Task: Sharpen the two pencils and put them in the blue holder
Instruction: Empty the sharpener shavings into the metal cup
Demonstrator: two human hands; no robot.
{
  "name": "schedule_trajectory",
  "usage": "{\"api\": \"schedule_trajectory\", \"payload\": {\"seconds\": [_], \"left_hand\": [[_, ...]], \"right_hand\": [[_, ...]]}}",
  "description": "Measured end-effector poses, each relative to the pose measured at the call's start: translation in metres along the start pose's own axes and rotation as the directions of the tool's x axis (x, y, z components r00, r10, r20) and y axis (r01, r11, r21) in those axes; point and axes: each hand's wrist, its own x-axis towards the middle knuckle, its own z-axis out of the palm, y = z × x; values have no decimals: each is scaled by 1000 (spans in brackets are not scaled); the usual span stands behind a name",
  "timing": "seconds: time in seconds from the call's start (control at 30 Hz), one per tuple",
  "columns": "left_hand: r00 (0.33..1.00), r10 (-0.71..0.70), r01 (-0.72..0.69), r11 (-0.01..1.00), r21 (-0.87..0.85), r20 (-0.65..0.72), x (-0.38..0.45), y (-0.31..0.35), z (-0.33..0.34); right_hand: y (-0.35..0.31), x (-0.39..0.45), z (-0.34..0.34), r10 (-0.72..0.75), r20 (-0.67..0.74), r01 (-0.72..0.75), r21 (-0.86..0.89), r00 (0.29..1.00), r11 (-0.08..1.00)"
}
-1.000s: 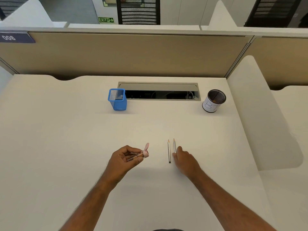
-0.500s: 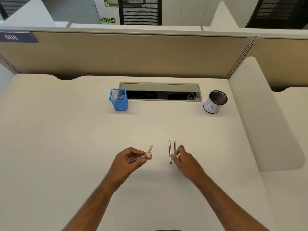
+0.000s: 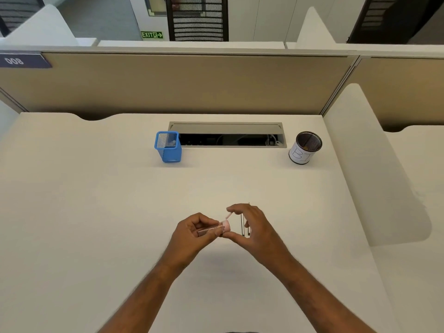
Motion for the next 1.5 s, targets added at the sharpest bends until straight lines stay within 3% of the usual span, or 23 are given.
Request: {"api": "schedule_trajectory", "payload": {"seconds": [0.2,0.53,0.83,1.03,1.13,1.33,1.5], "left_hand": [[1000,23,-23,999,-32,2,-1,9,-1],[999,41,-41,998,-47,12,-1,12,1],[999,37,-35,997,-65,23,2,13,3],[996,73,-74,997,10,45,14,11,11],[987,132,-141,986,90,92,25,13,18],[972,211,-233,930,285,104,57,23,42],[950,277,-309,903,300,145,88,45,71]], "right_hand": [[-8,-2,-2,-14,-109,11,-28,994,1000],[-10,-4,0,-13,-153,18,30,988,999],[-12,-1,-1,64,-149,-33,202,987,979],[-7,6,0,286,-60,-229,451,956,863],[-3,7,-3,298,9,-259,523,954,812],[10,16,-19,361,-73,-248,599,930,761],[28,32,-54,366,-130,-232,571,921,787]]}}
